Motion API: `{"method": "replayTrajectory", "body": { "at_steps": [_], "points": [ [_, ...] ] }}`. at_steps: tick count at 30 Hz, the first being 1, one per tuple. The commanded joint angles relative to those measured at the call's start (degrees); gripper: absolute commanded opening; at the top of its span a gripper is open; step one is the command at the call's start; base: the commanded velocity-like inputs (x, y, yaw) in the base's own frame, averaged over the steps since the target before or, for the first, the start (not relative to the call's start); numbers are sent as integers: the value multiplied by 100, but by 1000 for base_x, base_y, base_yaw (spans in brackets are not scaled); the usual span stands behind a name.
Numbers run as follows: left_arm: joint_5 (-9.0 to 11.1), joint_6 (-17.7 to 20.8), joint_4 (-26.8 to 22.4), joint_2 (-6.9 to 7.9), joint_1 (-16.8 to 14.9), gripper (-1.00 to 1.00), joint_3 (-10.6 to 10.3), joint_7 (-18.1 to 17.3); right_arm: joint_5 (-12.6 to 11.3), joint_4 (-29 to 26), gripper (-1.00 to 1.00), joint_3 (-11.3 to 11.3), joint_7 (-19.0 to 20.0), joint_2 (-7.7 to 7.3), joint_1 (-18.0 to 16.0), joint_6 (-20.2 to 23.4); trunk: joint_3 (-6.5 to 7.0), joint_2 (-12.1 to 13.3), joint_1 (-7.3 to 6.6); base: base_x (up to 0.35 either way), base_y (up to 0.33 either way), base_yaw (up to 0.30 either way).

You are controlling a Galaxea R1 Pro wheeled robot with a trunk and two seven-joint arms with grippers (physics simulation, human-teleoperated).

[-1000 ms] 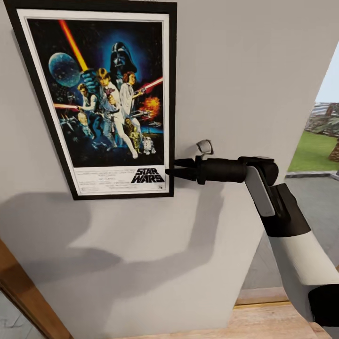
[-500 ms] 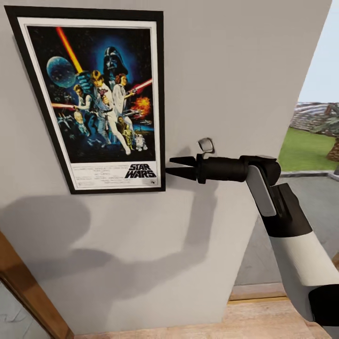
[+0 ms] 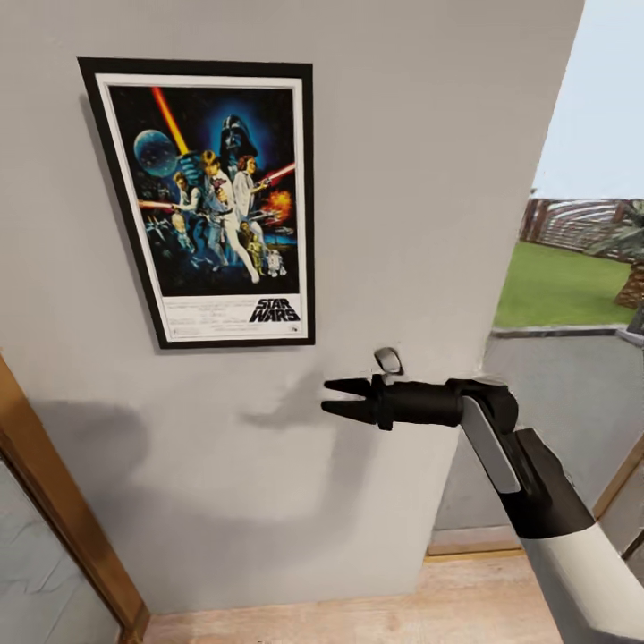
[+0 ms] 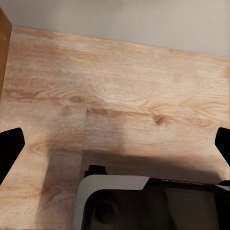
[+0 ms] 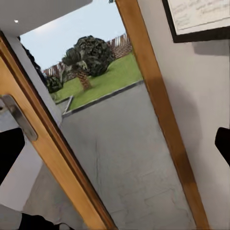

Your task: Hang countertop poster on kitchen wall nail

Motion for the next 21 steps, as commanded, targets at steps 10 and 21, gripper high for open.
{"method": "replayTrajectory", "body": {
  "at_steps": [10,21],
  "points": [
    [29,3,-3,-2,0,100,12,-30,-2,47,100,1,-5,-231,1338,-746,84,-12,0,-137,0,0],
    [37,3,-4,-2,0,100,21,-26,180,2788,100,-38,5,-610,3105,-3439,189,-12,0,-5,0,0]
  ]
}}
